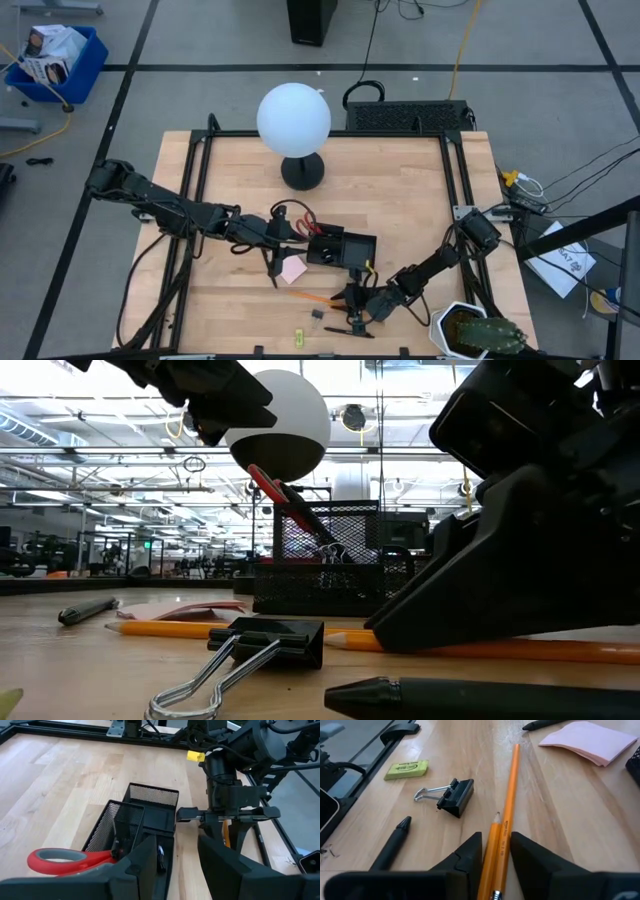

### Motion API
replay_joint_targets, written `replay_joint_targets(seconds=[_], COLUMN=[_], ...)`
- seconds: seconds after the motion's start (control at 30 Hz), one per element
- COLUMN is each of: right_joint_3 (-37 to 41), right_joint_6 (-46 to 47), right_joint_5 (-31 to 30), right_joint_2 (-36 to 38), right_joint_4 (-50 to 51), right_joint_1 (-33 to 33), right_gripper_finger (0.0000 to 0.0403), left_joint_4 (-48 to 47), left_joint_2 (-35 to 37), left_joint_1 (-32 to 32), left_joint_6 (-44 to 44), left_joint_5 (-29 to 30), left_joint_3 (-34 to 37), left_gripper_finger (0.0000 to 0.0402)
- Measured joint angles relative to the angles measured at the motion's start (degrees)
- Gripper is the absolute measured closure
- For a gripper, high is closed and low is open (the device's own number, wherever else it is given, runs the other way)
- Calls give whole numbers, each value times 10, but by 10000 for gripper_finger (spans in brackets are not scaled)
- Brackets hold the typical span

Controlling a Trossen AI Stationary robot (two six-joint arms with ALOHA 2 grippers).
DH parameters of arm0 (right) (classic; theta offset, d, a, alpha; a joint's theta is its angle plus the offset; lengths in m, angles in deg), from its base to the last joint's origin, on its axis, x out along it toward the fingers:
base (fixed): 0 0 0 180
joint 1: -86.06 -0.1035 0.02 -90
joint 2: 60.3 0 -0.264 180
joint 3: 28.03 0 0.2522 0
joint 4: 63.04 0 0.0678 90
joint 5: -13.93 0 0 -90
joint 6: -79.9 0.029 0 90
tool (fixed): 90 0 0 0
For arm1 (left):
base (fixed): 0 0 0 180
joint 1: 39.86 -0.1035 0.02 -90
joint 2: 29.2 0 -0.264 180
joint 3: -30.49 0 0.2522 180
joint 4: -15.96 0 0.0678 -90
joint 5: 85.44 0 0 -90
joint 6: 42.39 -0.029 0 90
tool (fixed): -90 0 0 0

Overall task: Pick and place office supplies into organizer
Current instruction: Put the yellow pencil into the desk organizer

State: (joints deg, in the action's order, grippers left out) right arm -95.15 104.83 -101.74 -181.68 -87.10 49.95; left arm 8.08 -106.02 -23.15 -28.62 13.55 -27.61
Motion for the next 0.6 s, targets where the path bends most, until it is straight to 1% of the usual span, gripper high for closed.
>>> replay_joint_targets(seconds=[0.23,0.4,0.6], right_joint_3=[1,2,2], right_joint_6=[-11,-58,-54], right_joint_5=[-9,-11,-7], right_joint_2=[-1,-3,-2], right_joint_4=[-10,-40,-37], right_joint_1=[0,-2,5], right_gripper_finger=[330,334,340], left_joint_4=[-7,-6,-6], left_joint_2=[0,0,0], left_joint_1=[0,0,0], left_joint_6=[0,0,1], left_joint_5=[0,0,0], left_joint_3=[0,0,0], left_gripper_finger=[252,252,252])
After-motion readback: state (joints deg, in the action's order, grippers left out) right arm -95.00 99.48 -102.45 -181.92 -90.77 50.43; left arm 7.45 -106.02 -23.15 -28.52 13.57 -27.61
